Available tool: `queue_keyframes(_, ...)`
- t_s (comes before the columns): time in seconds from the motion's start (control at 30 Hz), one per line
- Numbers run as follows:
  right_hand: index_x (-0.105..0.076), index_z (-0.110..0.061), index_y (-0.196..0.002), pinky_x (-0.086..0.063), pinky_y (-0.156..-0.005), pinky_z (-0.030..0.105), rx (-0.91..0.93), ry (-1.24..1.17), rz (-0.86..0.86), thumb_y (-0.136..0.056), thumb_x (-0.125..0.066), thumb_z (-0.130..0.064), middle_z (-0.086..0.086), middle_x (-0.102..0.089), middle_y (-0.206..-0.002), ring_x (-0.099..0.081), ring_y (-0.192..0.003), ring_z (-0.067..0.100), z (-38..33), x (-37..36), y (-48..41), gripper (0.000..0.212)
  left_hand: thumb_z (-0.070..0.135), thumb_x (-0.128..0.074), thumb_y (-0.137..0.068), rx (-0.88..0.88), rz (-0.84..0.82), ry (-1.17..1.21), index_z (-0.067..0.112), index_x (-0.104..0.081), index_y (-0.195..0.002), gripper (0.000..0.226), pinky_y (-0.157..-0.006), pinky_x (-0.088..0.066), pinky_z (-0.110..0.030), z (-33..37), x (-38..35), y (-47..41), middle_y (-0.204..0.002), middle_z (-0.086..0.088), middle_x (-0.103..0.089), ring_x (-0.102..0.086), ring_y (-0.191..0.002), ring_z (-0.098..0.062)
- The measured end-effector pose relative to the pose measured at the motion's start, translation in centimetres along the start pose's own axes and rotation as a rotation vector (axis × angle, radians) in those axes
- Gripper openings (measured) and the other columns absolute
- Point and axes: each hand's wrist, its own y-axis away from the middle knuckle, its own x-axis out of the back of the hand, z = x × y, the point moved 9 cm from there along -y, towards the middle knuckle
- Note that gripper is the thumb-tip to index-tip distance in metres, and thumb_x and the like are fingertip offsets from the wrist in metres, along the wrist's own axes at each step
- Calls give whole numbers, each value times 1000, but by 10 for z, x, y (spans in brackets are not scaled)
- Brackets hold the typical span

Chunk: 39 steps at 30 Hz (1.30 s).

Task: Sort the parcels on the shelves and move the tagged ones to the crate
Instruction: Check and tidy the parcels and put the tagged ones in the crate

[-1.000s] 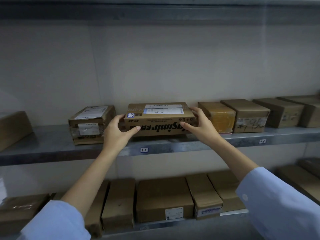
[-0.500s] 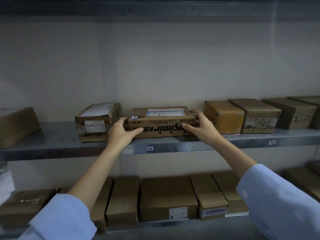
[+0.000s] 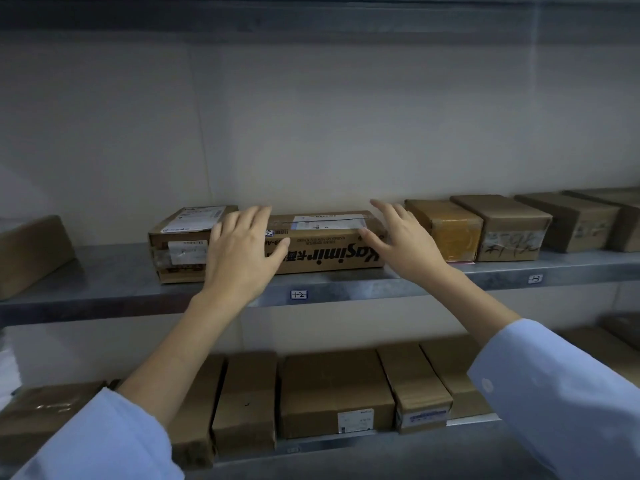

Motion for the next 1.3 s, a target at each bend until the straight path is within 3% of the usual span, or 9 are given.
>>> queue_keyframes(0.1, -27, -22, -153, -33, -109, 43, 37, 180, -1, -99, -39, -54, 4, -38, -153, -33, -140, 26, -11, 6, 0, 64, 56, -31, -97, -59, -47, -94, 18, -38, -148, 64, -111, -23, -42, 7, -6, -4, -155, 0, -37, -34, -137, -24)
queue_keyframes(0.23, -24, -23, -154, -27, -111, 43, 33, 299, -28, -98, -34, -58, 3, -31, -157, -25, -144, 25, -10, 12, 6, 66, 59, -24, -97, -106, -125, -113, 20, -33, -150, 67, -109, -21, -42, 17, -21, -8, -159, 1, -28, -30, -139, -23)
queue_keyframes(0.7, -24, -25, -154, -22, -112, 41, -167, 292, -42, -98, -40, -54, -1, -26, -160, -19, -146, 23, 97, 67, 34, 66, 64, -26, -93, -192, -157, -31, 23, -32, -151, 71, -109, -20, -36, 116, -54, -20, -158, 5, -32, -30, -140, -17)
queue_keyframes(1.3, -30, -21, -152, -29, -109, 42, 88, 327, -95, -98, -42, -54, 0, -37, -153, -26, -141, 22, 168, 82, 34, 65, 65, -31, -94, -74, -156, 25, 22, -33, -151, 71, -115, -21, -38, 218, -80, -30, -155, 4, -37, -33, -141, -18)
